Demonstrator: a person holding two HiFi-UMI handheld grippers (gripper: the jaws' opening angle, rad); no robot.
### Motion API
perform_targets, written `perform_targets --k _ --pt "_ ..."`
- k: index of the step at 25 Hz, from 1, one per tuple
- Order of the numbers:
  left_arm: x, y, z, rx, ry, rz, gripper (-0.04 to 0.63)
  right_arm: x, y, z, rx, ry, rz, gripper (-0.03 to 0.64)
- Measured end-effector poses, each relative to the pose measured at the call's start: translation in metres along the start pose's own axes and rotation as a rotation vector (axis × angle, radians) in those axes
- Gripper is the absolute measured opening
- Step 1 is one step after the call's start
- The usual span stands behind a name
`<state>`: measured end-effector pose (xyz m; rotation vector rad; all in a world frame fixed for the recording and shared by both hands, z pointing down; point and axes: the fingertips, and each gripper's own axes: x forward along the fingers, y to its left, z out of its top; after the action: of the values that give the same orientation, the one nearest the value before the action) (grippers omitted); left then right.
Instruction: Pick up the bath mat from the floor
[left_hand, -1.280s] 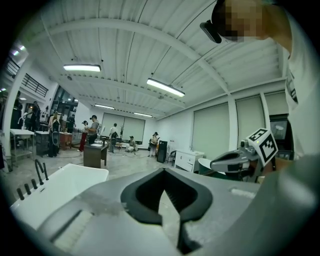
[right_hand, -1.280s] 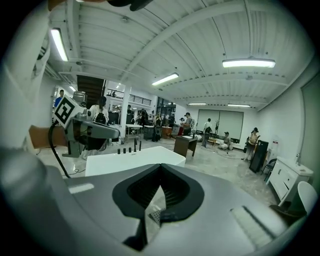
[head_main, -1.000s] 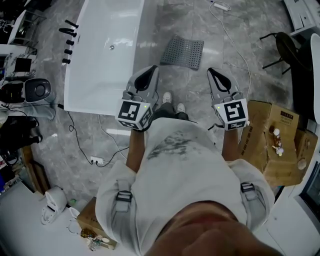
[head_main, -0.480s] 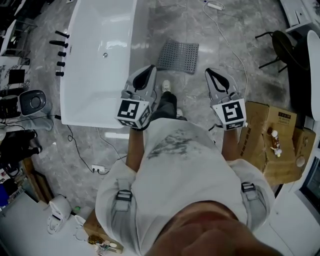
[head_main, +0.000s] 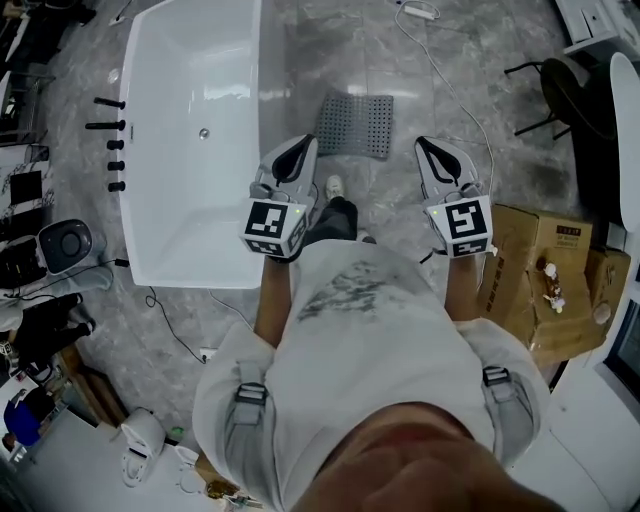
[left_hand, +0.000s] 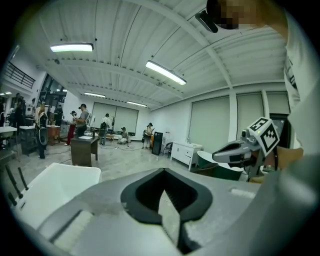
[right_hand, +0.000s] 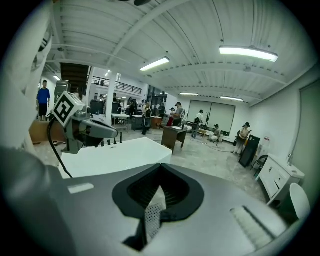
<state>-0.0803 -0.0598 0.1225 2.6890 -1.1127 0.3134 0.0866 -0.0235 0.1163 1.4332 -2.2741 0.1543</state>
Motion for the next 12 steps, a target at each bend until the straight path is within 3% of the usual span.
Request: perform_targets --k 12 --pt "0.079 0.072 -0.021 -0.014 0.087 -0.054 0.003 0.079 -0.04 -0.017 0.062 0.112 -0.088 0.003"
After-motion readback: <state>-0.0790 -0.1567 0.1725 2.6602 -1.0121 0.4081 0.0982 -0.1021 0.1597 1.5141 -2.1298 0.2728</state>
